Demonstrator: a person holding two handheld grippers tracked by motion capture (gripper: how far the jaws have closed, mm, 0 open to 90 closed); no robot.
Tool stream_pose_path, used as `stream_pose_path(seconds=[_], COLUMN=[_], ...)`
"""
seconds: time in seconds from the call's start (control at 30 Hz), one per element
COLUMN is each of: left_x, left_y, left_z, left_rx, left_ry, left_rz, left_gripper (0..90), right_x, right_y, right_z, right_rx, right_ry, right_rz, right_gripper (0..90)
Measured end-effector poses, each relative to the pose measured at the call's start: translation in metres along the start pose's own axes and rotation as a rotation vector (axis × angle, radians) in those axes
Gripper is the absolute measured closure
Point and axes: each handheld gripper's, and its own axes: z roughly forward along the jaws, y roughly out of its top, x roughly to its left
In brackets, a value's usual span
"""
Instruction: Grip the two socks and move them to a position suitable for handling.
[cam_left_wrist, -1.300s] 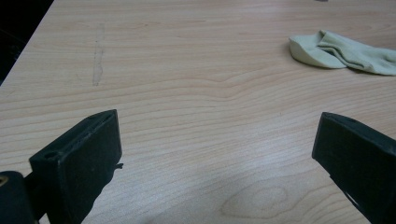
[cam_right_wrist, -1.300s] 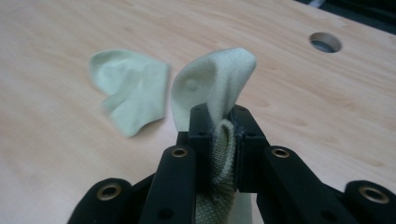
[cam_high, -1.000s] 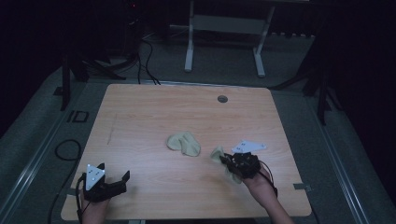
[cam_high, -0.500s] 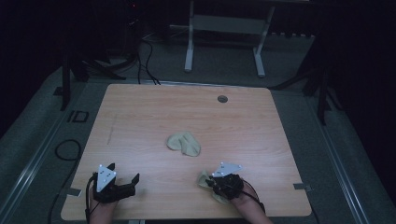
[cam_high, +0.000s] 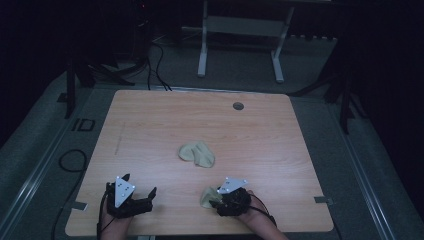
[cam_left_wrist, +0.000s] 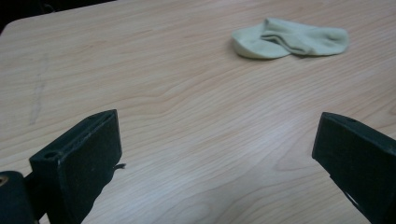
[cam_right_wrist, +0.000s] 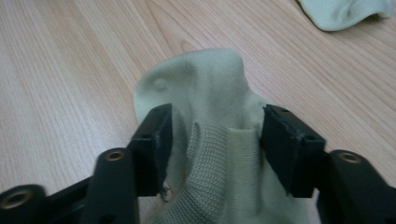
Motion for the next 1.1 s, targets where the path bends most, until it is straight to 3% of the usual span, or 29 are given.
stream_pose_path(seconds=[0.13,0.27,0.33,0.43,0.53,0.57,0.63,0.67,0.7,0.73,0.8,0.93,1.1], left_x=[-0.008,-0.017,-0.029,-0.042,-0.056,-0.056,-0.068,-0.068,-0.077,-0.081,-0.089,-0.101,-0.112], left_y=[0.006,0.012,0.019,0.023,0.027,0.027,0.03,0.03,0.032,0.032,0.033,0.033,0.033], left_z=[0.0,0.002,0.005,0.01,0.014,0.014,0.017,0.017,0.019,0.021,0.025,0.036,0.054], left_rx=[-0.004,-0.001,0.013,0.04,0.062,0.062,0.056,0.056,0.06,0.068,0.098,0.149,0.22], left_ry=[-0.092,-0.133,-0.182,-0.273,-0.337,-0.337,-0.408,-0.408,-0.445,-0.481,-0.502,-0.536,-0.526], left_rz=[-0.065,-0.069,-0.021,0.004,0.039,0.039,0.064,0.064,0.111,0.117,0.156,0.207,0.27], left_gripper=[1.3,1.3,1.3,1.3,3.0,8.9,20.3,30.6,41.8,48.2,60.9,75.4,83.0], right_x=[0.005,0.007,0.007,0.006,0.006,0.007,0.008,0.008,0.009,0.009,0.01,0.011,0.014], right_y=[0.0,0.003,0.006,0.011,0.013,0.013,0.011,0.01,0.008,0.006,0.003,-0.003,-0.004], right_z=[0.002,0.006,0.006,-0.003,-0.019,-0.024,-0.032,-0.035,-0.037,-0.039,-0.041,-0.037,-0.029], right_rx=[-0.007,0.005,0.015,-0.014,-0.052,-0.059,-0.059,-0.058,-0.06,-0.058,-0.055,-0.041,-0.017], right_ry=[0.002,-0.005,0.007,0.012,0.019,0.022,0.012,0.009,0.008,0.002,-0.002,0.003,0.006], right_rz=[0.009,0.028,0.044,0.052,0.057,0.053,0.045,0.047,0.05,0.042,0.042,0.044,0.044], right_gripper=[31.5,22.6,20.1,20.4,27.1,31.4,41.3,44.4,51.6,55.1,56.3,57.2,58.5])
